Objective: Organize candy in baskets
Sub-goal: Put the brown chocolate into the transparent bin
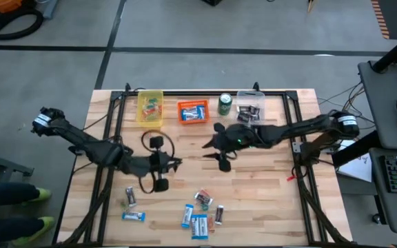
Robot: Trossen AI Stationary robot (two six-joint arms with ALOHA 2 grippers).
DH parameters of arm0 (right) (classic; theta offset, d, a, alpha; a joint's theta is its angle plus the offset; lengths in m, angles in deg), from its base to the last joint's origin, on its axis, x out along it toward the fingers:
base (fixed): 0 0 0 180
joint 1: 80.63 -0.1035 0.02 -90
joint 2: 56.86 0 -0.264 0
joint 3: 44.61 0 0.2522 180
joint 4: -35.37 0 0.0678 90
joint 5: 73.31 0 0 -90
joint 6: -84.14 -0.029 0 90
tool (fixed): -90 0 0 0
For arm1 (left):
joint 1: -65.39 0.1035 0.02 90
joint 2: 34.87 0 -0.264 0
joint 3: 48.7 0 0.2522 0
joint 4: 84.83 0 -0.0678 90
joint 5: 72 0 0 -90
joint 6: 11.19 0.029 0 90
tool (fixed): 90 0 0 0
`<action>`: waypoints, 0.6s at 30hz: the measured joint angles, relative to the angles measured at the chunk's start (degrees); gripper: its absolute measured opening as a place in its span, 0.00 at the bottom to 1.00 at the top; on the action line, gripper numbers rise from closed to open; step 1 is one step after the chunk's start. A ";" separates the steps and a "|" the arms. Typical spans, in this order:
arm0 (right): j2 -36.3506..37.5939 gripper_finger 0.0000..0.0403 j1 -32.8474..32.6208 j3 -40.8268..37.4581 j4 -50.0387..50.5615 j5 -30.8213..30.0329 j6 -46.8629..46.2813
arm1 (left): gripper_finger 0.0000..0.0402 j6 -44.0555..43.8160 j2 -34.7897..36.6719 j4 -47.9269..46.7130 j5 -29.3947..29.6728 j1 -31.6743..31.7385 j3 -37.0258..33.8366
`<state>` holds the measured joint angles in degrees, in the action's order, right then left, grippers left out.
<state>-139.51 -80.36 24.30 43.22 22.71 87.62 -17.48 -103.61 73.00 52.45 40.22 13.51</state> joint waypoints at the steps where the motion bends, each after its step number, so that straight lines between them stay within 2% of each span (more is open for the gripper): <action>1: 0.37 0.39 -0.47 -1.84 -3.53 0.01 0.98 | 0.00 1.29 0.13 1.93 -2.02 1.52 -0.69; 4: 1.00 0.39 -0.77 -6.05 -11.91 -0.02 3.56 | 0.00 5.30 0.19 8.60 -8.85 5.83 -2.92; 7: 1.00 0.39 -0.50 -8.54 -16.23 -0.07 3.51 | 0.00 7.82 0.39 13.19 -13.17 9.91 -4.97; 12: 0.85 0.39 -0.25 -11.04 -18.39 -0.17 -2.24 | 0.00 9.23 0.28 16.26 -17.59 16.60 -6.44; 18: 0.78 0.39 -0.41 -14.82 -18.42 -0.17 -10.40 | 0.00 10.94 0.14 16.48 -27.17 25.96 -7.54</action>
<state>-138.73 -80.77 9.48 24.79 22.54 77.22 -6.55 -103.47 89.48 25.28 66.18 5.97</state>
